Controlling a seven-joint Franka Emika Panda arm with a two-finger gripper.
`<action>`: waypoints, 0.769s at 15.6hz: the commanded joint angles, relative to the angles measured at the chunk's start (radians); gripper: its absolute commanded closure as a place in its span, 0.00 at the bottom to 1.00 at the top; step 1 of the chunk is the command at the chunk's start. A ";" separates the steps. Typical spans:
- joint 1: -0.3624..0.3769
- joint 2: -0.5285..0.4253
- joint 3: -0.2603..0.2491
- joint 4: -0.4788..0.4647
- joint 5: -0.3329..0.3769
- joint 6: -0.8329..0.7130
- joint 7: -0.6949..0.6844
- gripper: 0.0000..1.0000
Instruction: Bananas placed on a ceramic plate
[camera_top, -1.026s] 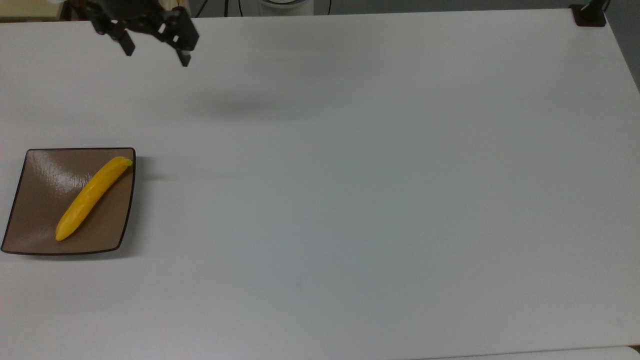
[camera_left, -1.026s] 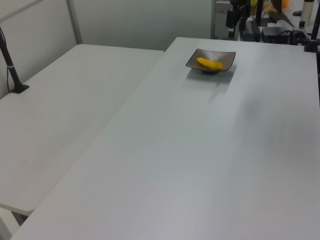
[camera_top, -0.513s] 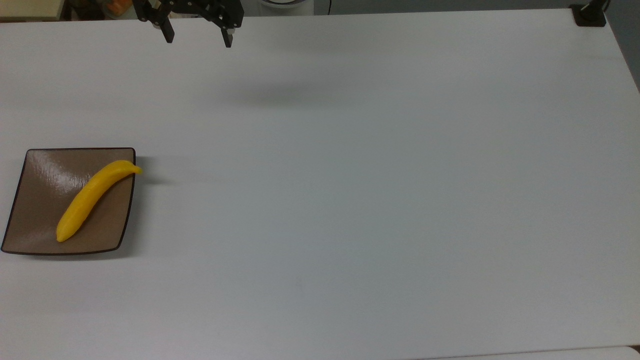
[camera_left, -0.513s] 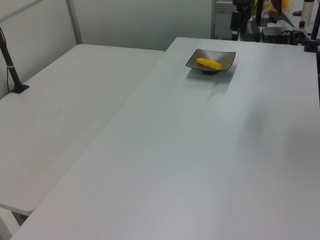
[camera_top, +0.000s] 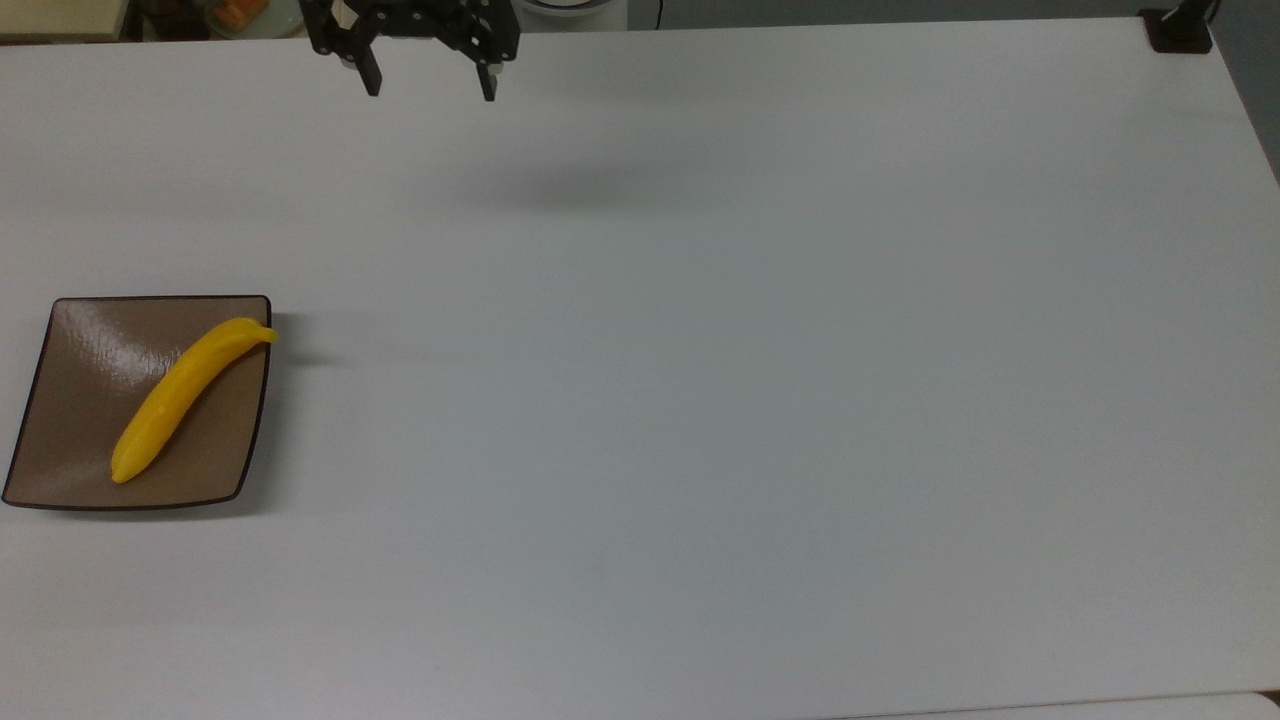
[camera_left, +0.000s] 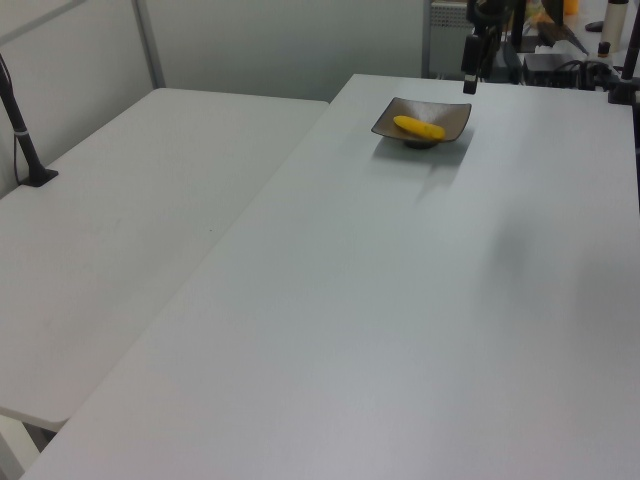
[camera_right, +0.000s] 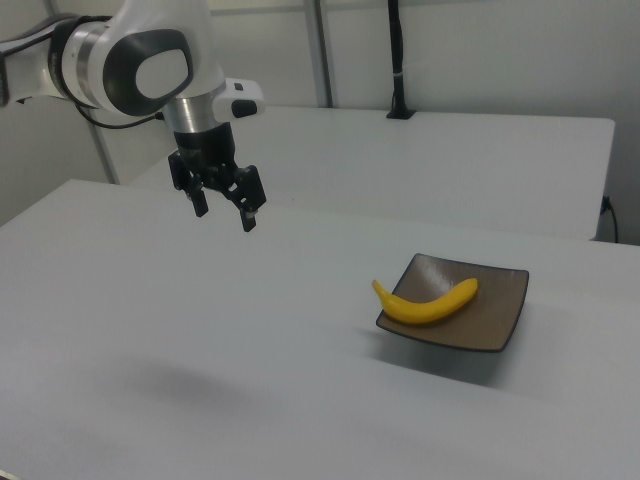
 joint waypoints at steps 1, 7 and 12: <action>-0.017 -0.022 0.030 -0.034 0.001 -0.007 -0.014 0.00; -0.015 -0.025 0.088 -0.028 -0.011 -0.049 -0.002 0.00; -0.012 -0.023 0.114 -0.036 -0.034 -0.047 -0.002 0.00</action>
